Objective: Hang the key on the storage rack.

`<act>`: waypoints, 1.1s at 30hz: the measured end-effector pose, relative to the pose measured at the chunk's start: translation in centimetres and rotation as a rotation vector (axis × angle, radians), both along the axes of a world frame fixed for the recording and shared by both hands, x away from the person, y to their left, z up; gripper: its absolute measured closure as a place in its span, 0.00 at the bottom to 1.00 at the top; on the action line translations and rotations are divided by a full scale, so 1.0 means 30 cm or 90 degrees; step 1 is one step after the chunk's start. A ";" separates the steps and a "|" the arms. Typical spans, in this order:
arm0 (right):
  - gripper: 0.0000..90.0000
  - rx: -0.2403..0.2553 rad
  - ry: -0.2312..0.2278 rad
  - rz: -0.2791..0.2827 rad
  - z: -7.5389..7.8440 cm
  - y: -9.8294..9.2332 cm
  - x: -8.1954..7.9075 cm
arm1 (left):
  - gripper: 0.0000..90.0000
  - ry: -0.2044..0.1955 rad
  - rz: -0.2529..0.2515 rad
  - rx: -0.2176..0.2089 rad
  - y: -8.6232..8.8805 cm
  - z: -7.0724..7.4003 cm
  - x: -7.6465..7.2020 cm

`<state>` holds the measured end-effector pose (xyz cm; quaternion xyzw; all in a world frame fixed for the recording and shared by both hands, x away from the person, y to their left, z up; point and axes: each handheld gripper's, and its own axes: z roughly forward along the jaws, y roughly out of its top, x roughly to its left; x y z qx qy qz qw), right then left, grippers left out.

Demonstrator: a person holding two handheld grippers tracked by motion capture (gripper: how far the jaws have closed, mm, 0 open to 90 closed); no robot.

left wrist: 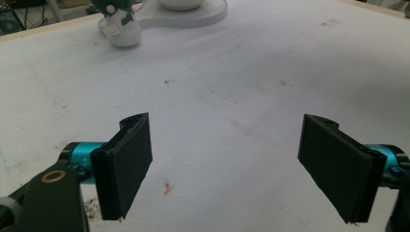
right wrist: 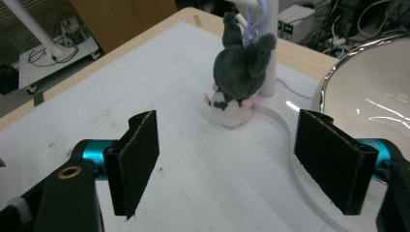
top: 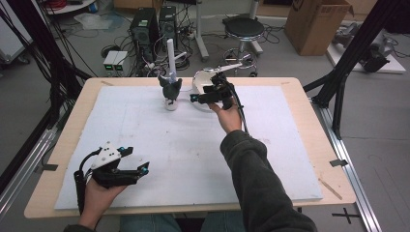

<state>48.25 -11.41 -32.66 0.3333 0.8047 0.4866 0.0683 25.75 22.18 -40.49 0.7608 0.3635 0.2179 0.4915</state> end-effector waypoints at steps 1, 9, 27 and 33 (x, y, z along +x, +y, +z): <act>0.26 0.000 -0.002 0.002 0.001 -0.005 -0.002 | 0.22 0.001 -0.001 0.000 0.000 0.000 0.000; 0.25 0.013 -0.006 0.008 0.001 -0.037 -0.034 | 0.22 -0.002 -0.002 0.001 0.000 0.000 0.000; 0.19 0.017 -0.020 0.026 0.009 -0.069 -0.106 | 0.22 0.002 0.000 0.001 0.007 -0.002 -0.001; 0.16 0.014 -0.021 0.027 0.001 -0.074 -0.125 | 0.22 0.004 0.002 0.001 0.008 -0.001 -0.005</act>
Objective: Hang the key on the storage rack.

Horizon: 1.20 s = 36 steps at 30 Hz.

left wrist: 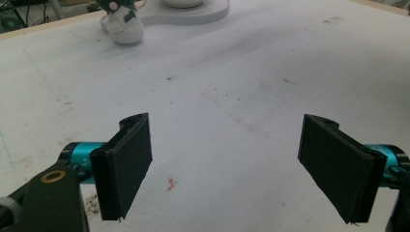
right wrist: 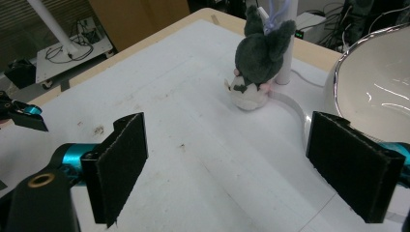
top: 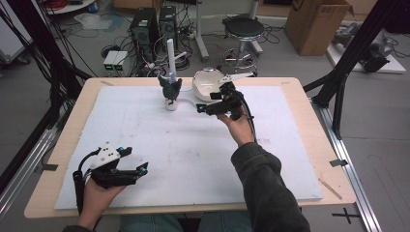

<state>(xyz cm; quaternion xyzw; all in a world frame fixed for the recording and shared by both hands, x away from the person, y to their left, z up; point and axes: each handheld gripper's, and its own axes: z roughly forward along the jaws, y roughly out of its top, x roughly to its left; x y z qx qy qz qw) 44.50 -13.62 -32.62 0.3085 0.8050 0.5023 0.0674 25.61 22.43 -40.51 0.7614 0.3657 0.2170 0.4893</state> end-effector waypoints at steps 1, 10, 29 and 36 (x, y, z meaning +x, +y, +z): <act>0.15 0.003 -0.005 -0.001 0.000 -0.002 -0.002 | 0.22 -0.001 0.001 0.000 0.001 0.000 0.000; 0.14 0.008 -0.008 -0.001 0.019 -0.017 -0.027 | 0.19 0.001 0.010 0.001 0.004 -0.001 0.001; 0.13 -0.003 -0.032 0.010 0.046 -0.037 -0.073 | 0.18 0.000 0.025 -0.005 0.016 0.002 0.002; 0.13 0.001 -0.033 0.011 0.051 -0.062 -0.089 | 0.18 0.002 0.023 -0.002 0.016 0.002 0.002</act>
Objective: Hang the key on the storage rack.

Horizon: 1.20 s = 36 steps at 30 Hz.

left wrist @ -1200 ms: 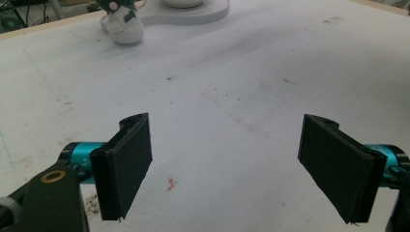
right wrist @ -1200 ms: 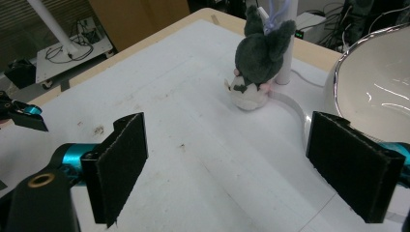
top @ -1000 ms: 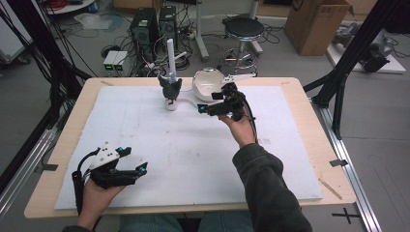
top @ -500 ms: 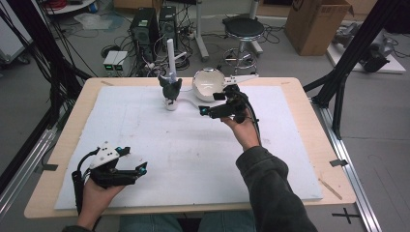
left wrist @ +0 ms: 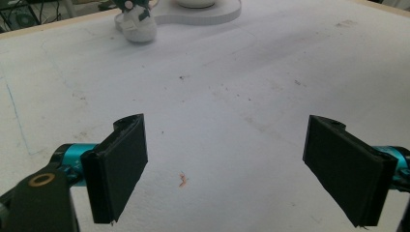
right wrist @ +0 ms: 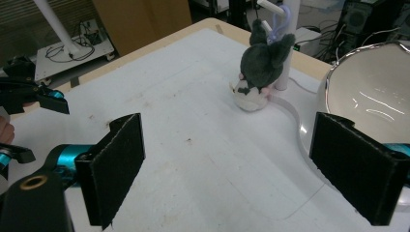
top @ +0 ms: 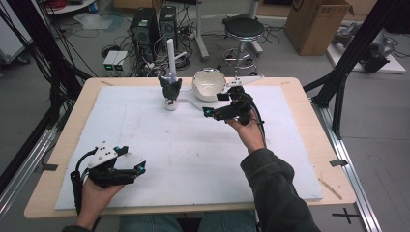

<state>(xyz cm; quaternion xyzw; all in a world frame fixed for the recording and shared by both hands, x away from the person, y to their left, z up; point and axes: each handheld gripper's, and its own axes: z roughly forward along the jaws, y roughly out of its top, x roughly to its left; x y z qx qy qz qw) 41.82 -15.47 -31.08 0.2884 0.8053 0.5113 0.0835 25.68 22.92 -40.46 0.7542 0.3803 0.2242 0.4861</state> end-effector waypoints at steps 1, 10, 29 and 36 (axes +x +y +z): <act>0.13 0.000 -0.007 -0.002 -0.001 -0.003 0.000 | 0.18 -0.001 -0.001 0.001 0.000 0.000 0.000; 0.13 0.001 -0.010 -0.004 -0.010 -0.029 -0.016 | 0.18 -0.001 -0.001 0.000 0.000 0.000 0.000; 0.13 -0.008 -0.002 -0.015 -0.053 -0.088 -0.048 | 0.18 0.001 0.000 0.001 -0.003 -0.001 0.002; 0.13 -0.015 -0.007 -0.019 -0.065 -0.100 -0.062 | 0.18 0.003 -0.001 0.002 -0.003 -0.002 0.002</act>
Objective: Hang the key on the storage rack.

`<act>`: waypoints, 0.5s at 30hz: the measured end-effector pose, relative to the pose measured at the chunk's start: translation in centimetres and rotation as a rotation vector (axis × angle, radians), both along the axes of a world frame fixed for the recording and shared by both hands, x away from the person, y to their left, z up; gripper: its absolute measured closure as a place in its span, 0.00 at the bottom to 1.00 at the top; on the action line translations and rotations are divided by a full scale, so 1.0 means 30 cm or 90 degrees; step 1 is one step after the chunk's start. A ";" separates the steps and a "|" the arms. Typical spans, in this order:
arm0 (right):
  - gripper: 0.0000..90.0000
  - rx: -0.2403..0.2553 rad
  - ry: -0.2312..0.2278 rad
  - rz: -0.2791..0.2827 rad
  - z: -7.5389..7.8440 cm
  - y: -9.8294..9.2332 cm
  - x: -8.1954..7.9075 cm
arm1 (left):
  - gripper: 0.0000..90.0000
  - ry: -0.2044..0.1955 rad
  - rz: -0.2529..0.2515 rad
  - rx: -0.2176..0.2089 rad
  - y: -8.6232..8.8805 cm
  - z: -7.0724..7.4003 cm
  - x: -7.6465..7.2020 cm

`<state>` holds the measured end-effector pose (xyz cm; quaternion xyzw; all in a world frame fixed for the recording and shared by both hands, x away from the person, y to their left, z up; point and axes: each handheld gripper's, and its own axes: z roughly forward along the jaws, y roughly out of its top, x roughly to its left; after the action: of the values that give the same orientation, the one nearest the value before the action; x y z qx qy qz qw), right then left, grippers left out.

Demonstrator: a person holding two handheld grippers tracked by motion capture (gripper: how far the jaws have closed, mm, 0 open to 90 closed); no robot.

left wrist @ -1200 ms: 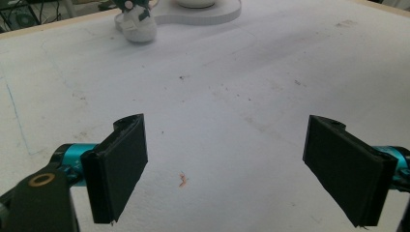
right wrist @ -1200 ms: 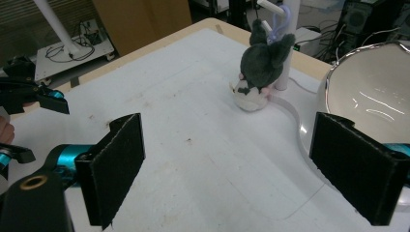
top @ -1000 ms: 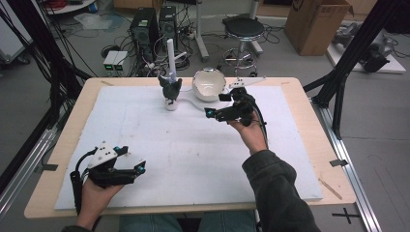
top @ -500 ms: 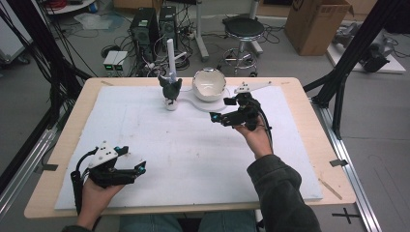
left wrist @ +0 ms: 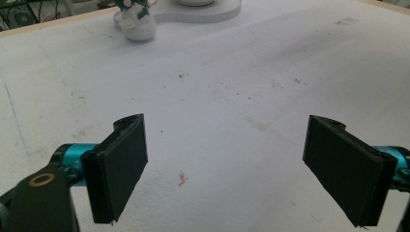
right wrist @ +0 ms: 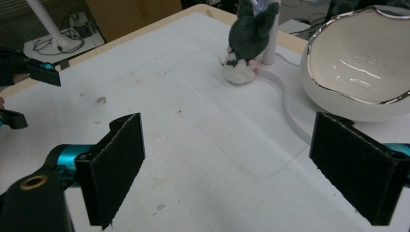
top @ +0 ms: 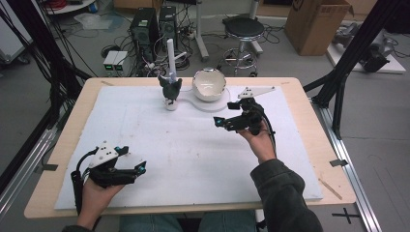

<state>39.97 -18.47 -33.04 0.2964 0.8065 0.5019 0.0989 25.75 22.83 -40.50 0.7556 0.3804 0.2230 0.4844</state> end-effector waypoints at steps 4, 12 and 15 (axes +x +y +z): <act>0.13 -0.003 0.002 -0.001 -0.013 -0.009 -0.008 | 0.18 0.000 0.001 0.001 0.001 0.000 0.000; 0.13 -0.004 0.012 -0.006 -0.043 -0.035 -0.025 | 0.18 0.000 0.002 0.001 0.001 0.000 0.000; 0.13 -0.006 0.010 -0.009 -0.058 -0.047 -0.032 | 0.18 0.001 0.001 0.001 0.000 0.000 0.000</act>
<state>39.01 -19.88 -34.76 0.3054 0.8078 0.4947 0.0974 25.74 22.82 -40.51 0.7561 0.3810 0.2229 0.4831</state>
